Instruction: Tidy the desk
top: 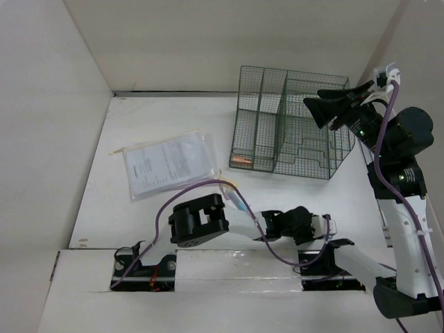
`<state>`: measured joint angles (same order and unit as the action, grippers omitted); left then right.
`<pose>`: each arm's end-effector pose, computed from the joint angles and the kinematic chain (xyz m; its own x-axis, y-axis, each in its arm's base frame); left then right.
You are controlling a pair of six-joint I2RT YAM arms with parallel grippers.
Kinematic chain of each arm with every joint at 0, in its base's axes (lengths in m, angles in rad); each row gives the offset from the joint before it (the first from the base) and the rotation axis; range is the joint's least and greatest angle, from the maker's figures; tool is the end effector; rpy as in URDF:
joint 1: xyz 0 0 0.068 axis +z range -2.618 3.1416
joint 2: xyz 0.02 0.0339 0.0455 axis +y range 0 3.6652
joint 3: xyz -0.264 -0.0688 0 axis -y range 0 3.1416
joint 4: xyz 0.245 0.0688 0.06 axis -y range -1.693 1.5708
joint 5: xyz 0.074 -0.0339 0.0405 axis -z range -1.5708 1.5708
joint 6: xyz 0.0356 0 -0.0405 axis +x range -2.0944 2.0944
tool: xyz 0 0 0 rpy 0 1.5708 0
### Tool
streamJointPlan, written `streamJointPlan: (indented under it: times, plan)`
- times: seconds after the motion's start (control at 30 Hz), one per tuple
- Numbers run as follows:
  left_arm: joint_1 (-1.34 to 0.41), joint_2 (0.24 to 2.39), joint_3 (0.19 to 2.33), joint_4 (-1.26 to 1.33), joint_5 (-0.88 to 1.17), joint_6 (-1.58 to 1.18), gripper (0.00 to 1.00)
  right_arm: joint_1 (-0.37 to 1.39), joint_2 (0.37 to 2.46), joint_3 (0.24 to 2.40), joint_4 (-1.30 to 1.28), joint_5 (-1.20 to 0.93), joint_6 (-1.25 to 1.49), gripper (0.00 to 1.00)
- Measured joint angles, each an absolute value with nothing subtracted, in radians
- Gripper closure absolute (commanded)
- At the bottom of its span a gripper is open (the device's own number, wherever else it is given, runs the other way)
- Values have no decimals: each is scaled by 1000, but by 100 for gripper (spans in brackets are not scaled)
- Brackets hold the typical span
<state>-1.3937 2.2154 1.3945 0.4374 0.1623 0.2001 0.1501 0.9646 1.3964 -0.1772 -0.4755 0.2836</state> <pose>0.0808 -0.4841 0.1453 0.1337 0.3662 -0.9209 0.9910 -0.0474 0.1251 0.1649 0.0414 0.5141 0.0793 0.2636 -0.9614 -0.6179 0.7698 0.1601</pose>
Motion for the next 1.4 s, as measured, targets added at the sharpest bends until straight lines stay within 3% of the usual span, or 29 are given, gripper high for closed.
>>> streamJointPlan:
  times: [0.4, 0.77, 1.07, 1.4]
  plan:
    - [-1283, 1873, 975, 472, 57, 65, 100, 150, 931, 1295, -112, -439, 332, 41]
    - [-1026, 1479, 869, 430, -40, -115, 100, 150, 770, 970, 57, -296, 442, 41]
    - [-828, 1552, 979, 272, -114, -138, 100, 150, 746, 736, 82, -287, 461, 41]
    - [-714, 1734, 1172, 158, -79, -21, 100, 172, 705, 705, 100, -277, 464, 40]
